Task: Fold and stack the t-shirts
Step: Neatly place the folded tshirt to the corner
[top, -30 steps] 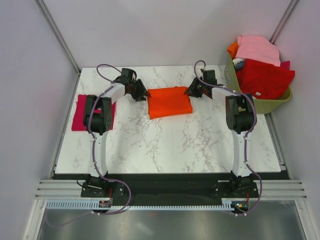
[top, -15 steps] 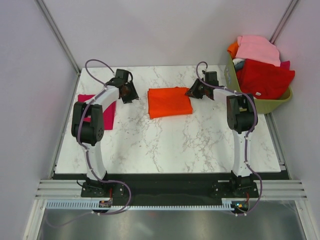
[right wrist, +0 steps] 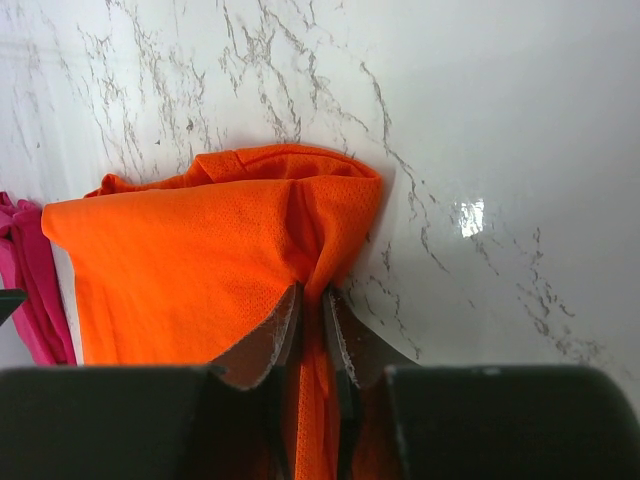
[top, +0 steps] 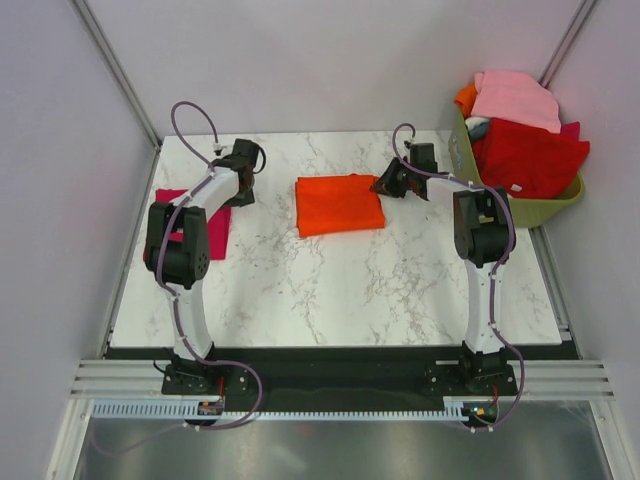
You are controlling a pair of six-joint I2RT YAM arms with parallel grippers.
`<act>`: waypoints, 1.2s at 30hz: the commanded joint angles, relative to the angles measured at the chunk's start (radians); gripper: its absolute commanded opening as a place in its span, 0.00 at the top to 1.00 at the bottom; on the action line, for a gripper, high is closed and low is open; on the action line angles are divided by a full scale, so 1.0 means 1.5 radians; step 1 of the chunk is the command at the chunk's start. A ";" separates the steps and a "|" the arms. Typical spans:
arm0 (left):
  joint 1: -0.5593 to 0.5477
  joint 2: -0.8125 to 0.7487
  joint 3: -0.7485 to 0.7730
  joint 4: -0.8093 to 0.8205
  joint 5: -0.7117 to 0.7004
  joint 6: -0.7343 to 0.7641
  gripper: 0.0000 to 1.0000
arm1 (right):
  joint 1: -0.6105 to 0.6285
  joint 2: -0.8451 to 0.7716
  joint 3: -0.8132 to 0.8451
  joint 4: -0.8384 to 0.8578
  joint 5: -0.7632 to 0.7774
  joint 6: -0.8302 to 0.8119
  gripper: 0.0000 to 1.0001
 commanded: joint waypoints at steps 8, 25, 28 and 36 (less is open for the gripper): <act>-0.001 0.082 0.057 -0.046 -0.110 0.061 0.48 | -0.001 -0.022 -0.012 0.004 -0.002 -0.007 0.80; -0.027 0.084 0.078 -0.063 -0.071 0.041 0.98 | -0.014 -0.033 -0.014 -0.002 -0.010 -0.012 0.82; -0.051 0.086 0.099 -0.069 -0.050 0.032 0.98 | -0.030 -0.038 -0.026 -0.002 -0.029 -0.012 0.83; -0.098 0.098 0.166 -0.075 0.035 0.005 0.91 | -0.059 -0.067 -0.061 -0.005 -0.031 -0.019 0.79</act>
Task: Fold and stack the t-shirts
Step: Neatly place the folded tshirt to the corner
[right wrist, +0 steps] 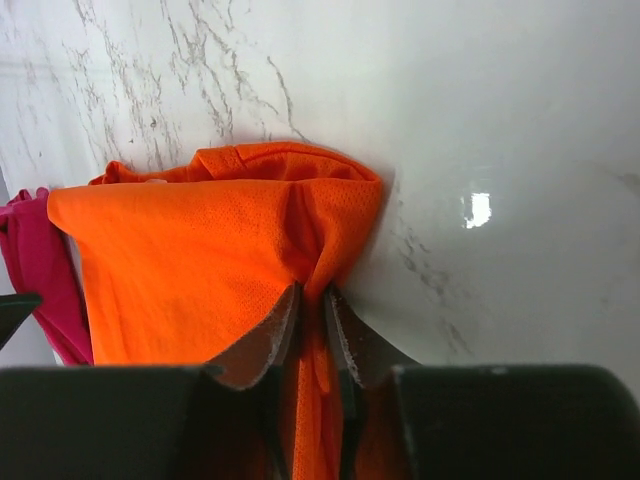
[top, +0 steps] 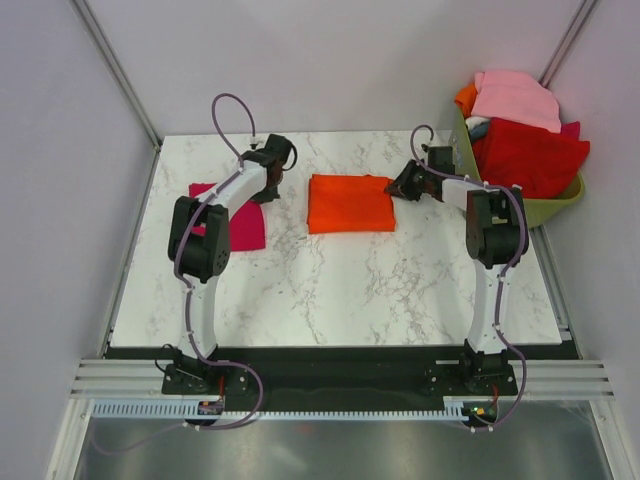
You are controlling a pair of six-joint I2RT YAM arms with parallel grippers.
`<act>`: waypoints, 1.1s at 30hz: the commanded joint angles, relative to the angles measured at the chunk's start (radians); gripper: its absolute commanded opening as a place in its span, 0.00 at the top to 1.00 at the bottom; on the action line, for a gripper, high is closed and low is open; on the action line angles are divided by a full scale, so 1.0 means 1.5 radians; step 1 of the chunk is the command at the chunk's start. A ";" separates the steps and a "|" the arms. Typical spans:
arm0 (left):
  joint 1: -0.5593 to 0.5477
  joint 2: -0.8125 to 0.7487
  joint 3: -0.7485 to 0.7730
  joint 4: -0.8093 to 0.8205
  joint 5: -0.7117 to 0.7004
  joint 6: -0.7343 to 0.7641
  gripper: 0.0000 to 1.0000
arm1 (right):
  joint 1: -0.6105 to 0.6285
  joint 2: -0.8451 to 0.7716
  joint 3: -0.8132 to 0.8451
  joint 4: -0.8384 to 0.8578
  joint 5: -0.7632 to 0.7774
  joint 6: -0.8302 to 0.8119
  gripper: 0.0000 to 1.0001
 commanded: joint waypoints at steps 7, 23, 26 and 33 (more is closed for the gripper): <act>-0.034 -0.002 0.085 0.000 0.097 -0.036 0.41 | -0.016 -0.052 -0.017 -0.013 0.018 -0.021 0.50; -0.007 0.044 0.091 0.208 0.465 -0.108 0.27 | -0.011 -0.011 0.030 -0.037 0.052 -0.034 0.47; -0.002 0.069 0.093 0.236 0.490 -0.120 0.29 | -0.007 0.006 0.051 -0.037 0.047 -0.036 0.47; 0.012 0.117 0.108 0.264 0.525 -0.135 0.32 | -0.001 0.038 0.085 -0.039 0.034 -0.032 0.47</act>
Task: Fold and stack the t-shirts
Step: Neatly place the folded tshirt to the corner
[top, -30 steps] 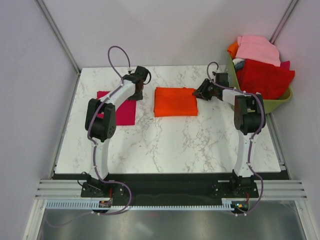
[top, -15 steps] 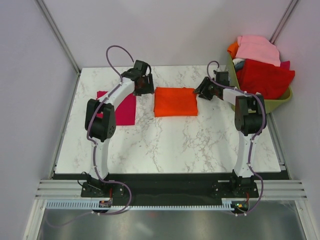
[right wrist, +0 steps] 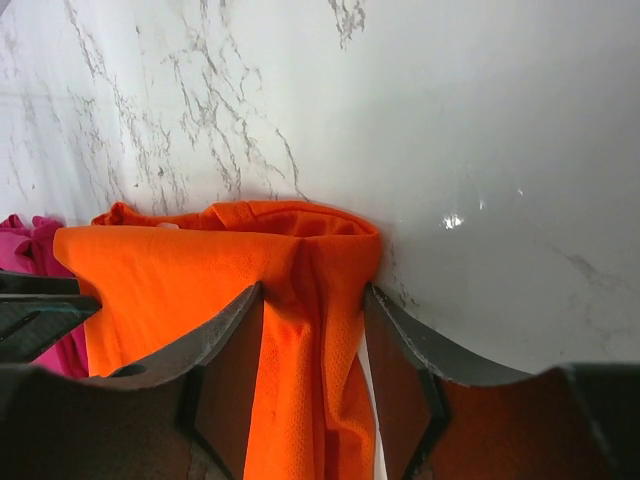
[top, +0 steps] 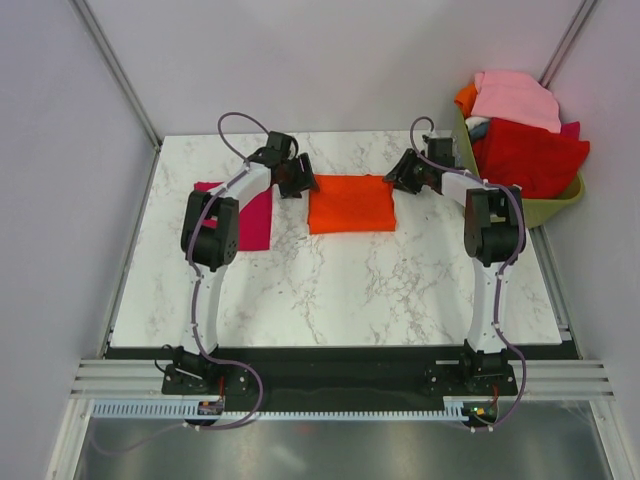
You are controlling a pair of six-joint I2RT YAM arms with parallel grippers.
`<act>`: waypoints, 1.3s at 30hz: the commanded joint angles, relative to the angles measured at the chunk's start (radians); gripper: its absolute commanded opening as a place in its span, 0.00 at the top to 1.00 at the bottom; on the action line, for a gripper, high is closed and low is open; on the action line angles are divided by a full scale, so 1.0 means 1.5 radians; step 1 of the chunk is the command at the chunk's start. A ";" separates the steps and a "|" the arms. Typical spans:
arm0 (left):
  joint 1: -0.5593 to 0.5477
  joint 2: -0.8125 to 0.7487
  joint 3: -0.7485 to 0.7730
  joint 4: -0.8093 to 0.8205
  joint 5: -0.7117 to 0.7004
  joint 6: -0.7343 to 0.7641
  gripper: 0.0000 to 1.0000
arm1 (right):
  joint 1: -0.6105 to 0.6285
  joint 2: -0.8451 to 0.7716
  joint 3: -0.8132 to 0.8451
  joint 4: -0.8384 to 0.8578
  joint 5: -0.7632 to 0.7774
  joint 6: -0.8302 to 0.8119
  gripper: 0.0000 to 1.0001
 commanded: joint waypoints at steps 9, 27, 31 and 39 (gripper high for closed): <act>0.024 0.053 0.057 0.083 0.060 -0.065 0.37 | 0.008 0.046 0.043 -0.004 0.002 -0.012 0.57; 0.027 0.121 0.071 0.203 0.110 -0.145 0.85 | 0.015 0.089 0.100 0.012 -0.036 0.017 0.87; 0.025 0.069 0.016 0.235 0.081 -0.126 0.98 | 0.021 0.069 0.101 0.015 -0.039 0.015 1.00; 0.027 -0.132 -0.157 0.267 -0.003 -0.064 0.98 | 0.042 -0.069 -0.012 0.078 -0.045 0.018 1.00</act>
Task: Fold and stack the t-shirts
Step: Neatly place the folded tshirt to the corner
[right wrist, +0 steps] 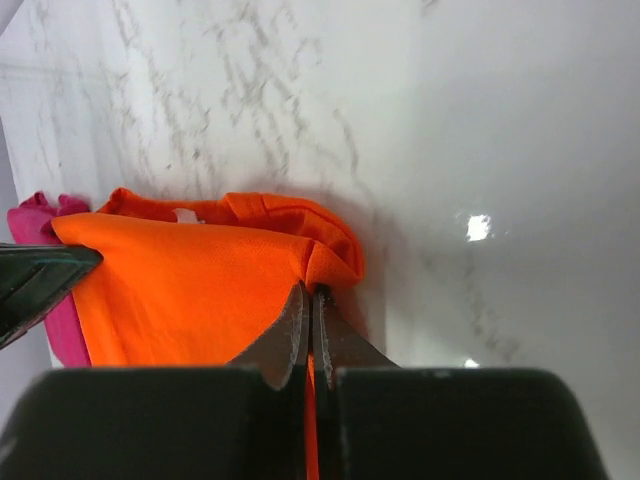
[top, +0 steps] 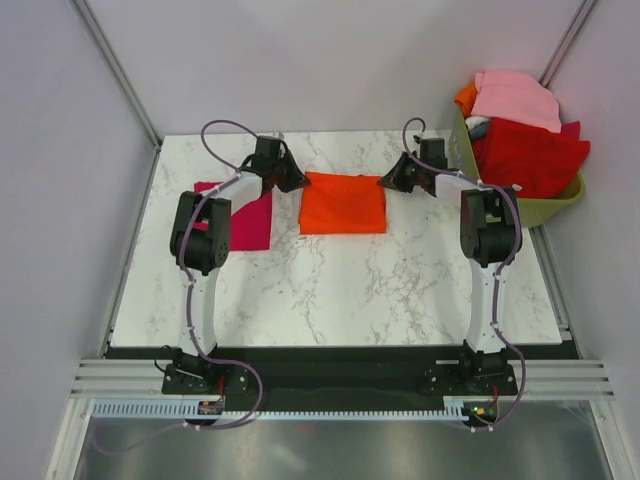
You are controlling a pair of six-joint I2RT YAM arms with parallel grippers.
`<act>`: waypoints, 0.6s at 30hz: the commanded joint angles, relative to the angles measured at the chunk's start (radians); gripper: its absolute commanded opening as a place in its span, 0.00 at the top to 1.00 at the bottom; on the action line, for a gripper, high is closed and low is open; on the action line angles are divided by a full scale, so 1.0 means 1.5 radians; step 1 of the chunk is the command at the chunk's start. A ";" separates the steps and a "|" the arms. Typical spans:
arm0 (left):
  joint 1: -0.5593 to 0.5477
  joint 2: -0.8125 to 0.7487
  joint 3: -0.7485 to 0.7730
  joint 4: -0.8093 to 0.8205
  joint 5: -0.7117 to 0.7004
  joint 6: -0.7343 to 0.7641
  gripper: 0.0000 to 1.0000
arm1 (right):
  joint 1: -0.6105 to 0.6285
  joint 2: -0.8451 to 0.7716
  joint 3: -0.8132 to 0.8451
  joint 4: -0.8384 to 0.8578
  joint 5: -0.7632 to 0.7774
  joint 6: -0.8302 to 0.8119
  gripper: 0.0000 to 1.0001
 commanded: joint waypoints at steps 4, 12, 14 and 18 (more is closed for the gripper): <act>0.001 -0.250 -0.120 0.035 -0.056 0.057 0.98 | 0.041 -0.187 -0.070 0.054 -0.022 -0.013 1.00; 0.058 -0.490 -0.292 -0.026 -0.073 0.061 0.98 | 0.109 -0.347 -0.170 0.070 -0.020 -0.016 1.00; 0.084 -0.558 -0.317 -0.043 -0.069 0.062 0.98 | 0.145 -0.380 -0.175 0.067 -0.008 -0.015 1.00; 0.124 -0.664 -0.377 -0.109 -0.114 0.074 0.98 | 0.207 -0.412 -0.170 0.061 0.015 -0.011 1.00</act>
